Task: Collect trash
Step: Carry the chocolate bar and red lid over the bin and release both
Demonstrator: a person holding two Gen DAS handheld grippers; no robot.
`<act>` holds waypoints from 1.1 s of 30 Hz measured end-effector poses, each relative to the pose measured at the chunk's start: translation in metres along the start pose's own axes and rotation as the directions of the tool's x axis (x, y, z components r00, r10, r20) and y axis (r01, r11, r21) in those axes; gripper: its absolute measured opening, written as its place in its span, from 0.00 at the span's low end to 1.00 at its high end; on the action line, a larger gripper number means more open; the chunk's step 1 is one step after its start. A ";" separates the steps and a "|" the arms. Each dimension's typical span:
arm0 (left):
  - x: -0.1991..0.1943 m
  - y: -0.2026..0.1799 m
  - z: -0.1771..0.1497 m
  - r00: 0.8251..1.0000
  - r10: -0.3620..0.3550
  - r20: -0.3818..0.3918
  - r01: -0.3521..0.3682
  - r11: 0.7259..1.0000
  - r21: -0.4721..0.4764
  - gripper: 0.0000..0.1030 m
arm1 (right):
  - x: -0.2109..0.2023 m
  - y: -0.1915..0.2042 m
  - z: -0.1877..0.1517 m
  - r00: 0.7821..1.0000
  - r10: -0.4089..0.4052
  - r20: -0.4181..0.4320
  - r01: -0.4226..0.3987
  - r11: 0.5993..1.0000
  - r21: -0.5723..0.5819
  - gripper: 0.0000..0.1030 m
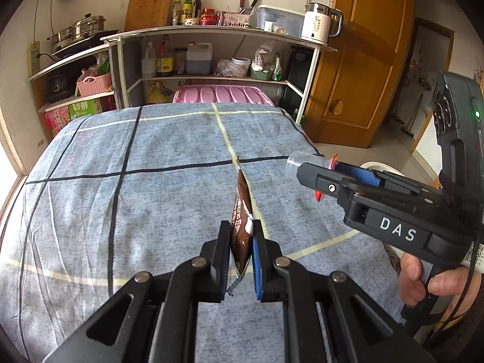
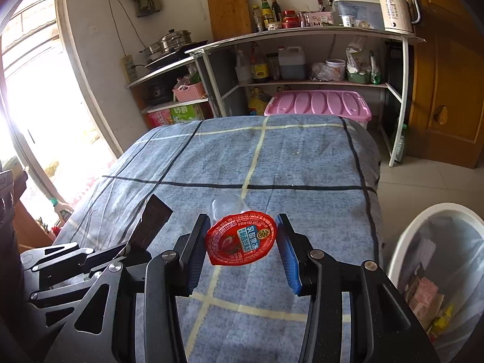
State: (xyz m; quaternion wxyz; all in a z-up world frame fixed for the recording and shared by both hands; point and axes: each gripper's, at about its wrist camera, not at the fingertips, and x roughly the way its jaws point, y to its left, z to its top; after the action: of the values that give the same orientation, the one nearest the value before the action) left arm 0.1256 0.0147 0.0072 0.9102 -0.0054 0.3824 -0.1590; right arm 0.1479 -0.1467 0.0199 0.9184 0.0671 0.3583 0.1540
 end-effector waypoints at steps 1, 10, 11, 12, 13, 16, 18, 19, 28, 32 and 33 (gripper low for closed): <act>0.000 -0.006 0.000 1.000 -0.001 0.002 0.001 1.000 0.005 0.13 | -0.006 -0.005 -0.002 1.000 -0.004 0.010 0.004 1.000 0.012 0.44; 0.009 -0.071 0.005 0.997 -0.073 -0.002 0.073 0.995 0.071 0.13 | -0.063 -0.061 -0.021 0.992 -0.109 0.063 0.104 0.992 0.077 0.44; 0.010 -0.080 0.006 0.997 -0.082 -0.004 0.082 0.993 0.080 0.13 | -0.070 -0.068 -0.024 0.990 -0.123 0.068 0.117 0.989 0.087 0.44; 0.012 -0.088 0.006 0.996 -0.092 -0.005 0.093 0.992 0.089 0.13 | -0.075 -0.075 -0.026 0.989 -0.133 0.071 0.126 0.987 0.095 0.44; 0.014 -0.096 0.007 0.995 -0.103 -0.007 0.103 0.990 0.097 0.13 | -0.080 -0.083 -0.028 0.986 -0.148 0.071 0.140 0.985 0.105 0.44; 0.019 -0.120 0.009 0.993 -0.118 -0.012 0.118 0.984 0.132 0.13 | -0.096 -0.106 -0.034 0.979 -0.188 0.080 0.176 0.975 0.137 0.44; 0.022 -0.135 0.011 0.990 -0.138 -0.020 0.139 0.980 0.146 0.13 | -0.106 -0.121 -0.038 0.974 -0.210 0.084 0.194 0.967 0.162 0.44; 0.024 -0.142 0.011 0.989 -0.148 -0.023 0.150 0.977 0.151 0.13 | -0.111 -0.127 -0.040 0.972 -0.220 0.085 0.203 0.964 0.172 0.44; 0.038 -0.198 0.011 0.980 -0.191 -0.055 0.198 0.962 0.188 0.13 | -0.136 -0.169 -0.055 0.952 -0.295 0.078 0.272 0.936 0.222 0.44; 0.051 -0.220 0.008 0.975 -0.206 -0.078 0.218 0.955 0.200 0.13 | -0.137 -0.189 -0.063 0.941 -0.335 0.047 0.315 0.919 0.238 0.44; 0.055 -0.225 0.007 0.974 -0.209 -0.086 0.222 0.954 0.201 0.13 | -0.137 -0.193 -0.066 0.938 -0.343 0.038 0.325 0.915 0.240 0.44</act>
State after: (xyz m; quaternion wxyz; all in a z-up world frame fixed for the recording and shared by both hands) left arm 0.1023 -0.2158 0.0037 0.8702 0.0541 0.3896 -0.2968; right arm 0.0530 -0.3731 0.0135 0.9306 0.1169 0.3433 -0.0507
